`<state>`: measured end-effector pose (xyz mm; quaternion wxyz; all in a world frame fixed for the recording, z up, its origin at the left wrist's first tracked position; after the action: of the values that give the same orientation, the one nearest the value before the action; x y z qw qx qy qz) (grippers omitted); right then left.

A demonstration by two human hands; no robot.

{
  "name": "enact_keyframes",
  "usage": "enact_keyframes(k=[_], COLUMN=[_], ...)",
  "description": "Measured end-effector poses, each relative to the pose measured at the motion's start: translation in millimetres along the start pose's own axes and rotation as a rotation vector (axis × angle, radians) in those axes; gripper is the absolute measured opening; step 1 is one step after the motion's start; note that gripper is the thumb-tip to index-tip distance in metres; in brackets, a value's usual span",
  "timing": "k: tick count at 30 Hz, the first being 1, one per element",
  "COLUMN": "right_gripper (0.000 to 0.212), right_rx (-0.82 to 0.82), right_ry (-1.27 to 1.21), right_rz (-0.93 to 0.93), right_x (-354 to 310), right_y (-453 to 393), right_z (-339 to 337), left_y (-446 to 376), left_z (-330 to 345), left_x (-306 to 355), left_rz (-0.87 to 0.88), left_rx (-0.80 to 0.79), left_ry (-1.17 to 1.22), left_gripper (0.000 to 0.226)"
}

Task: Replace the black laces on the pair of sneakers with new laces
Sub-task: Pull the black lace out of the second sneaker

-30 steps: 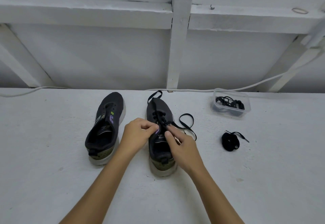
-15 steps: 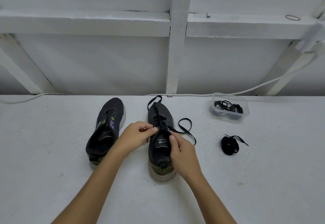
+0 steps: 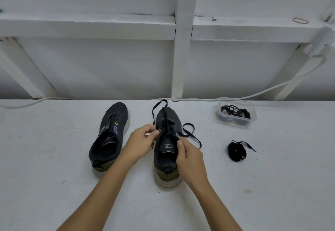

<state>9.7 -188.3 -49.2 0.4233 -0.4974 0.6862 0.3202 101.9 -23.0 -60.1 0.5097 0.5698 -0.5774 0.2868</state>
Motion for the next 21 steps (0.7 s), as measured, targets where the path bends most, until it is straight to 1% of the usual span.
enact_keyframes(k=[2, 3, 4, 5, 6, 8, 9, 10, 11, 12, 13, 15, 16, 17, 18, 20, 21], right_gripper=[0.028, 0.029, 0.029, 0.029, 0.028, 0.027, 0.024, 0.022, 0.022, 0.022, 0.022, 0.022, 0.023, 0.024, 0.024, 0.022, 0.022], right_rx=[-0.012, -0.016, -0.021, -0.03, -0.04, -0.063, -0.069, -0.07, -0.069, -0.07, -0.073, -0.077, -0.076, -0.077, -0.078, -0.077, -0.075], right_ry=[0.002, -0.002, -0.01, -0.019, -0.028, -0.06, -0.084, -0.104, -0.118, -0.125, -0.127, -0.124, -0.132, -0.145, -0.153, -0.159, -0.159], right_rz=[0.005, 0.006, 0.009, 0.013, 0.022, 0.033, 0.037, 0.042, 0.045, 0.047, 0.046, 0.049, 0.055, 0.061, 0.064, 0.064, 0.067], right_x=[0, 0, 1, 1, 1, 1, 1, 0, 0, 1, 1, 2, 4, 4, 5, 4, 4], right_y=[0, 1, 1, 1, 0, 0, 0, 0, 1, 1, 1, 1, 1, 2, 2, 2, 2], right_z=[3, 4, 5, 5, 7, 7, 7, 6, 6, 6, 7, 8, 8, 8, 8, 8, 8], left_y=[-4, -4, -7, -8, -8, -5, -3, -2, -3, -6, -9, -12, -10, -10, -12, -7, -2], left_z=[-11, -14, -15, -12, -6, 11, 17, 19, 17, 10, -2, -36, -46, -48, -41, -6, 9], left_x=[-4, -6, -10, -11, -11, -14, -16, -15, -13, -11, -11, -15, -17, -20, -21, -22, -24], left_rz=[-0.112, -0.161, -0.187, -0.201, -0.194, -0.166, -0.145, -0.114, -0.088, -0.069, -0.068, -0.106, -0.125, -0.151, -0.186, -0.273, -0.296], left_rx=[0.159, 0.214, 0.237, 0.207, 0.137, -0.055, -0.128, -0.165, -0.153, -0.092, 0.017, 0.323, 0.432, 0.459, 0.393, 0.107, -0.011], left_ry=[0.328, 0.453, 0.483, 0.443, 0.362, 0.199, 0.172, 0.171, 0.183, 0.209, 0.256, 0.413, 0.48, 0.489, 0.443, 0.31, 0.267], left_gripper=[0.017, 0.019, 0.019, 0.019, 0.02, 0.023, 0.023, 0.021, 0.018, 0.015, 0.014, 0.013, 0.013, 0.015, 0.017, 0.026, 0.03])
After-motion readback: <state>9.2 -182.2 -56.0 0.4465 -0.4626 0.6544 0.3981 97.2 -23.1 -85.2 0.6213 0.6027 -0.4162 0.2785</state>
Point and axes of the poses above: each hand's wrist, its own y-axis away from the middle knuckle, its own z-axis out of the palm, x = y × z, the point moved 10 cm from there along -y, towards the middle knuckle, and after that the axes turned 2 degrees about -z, right-handed, at the moved point
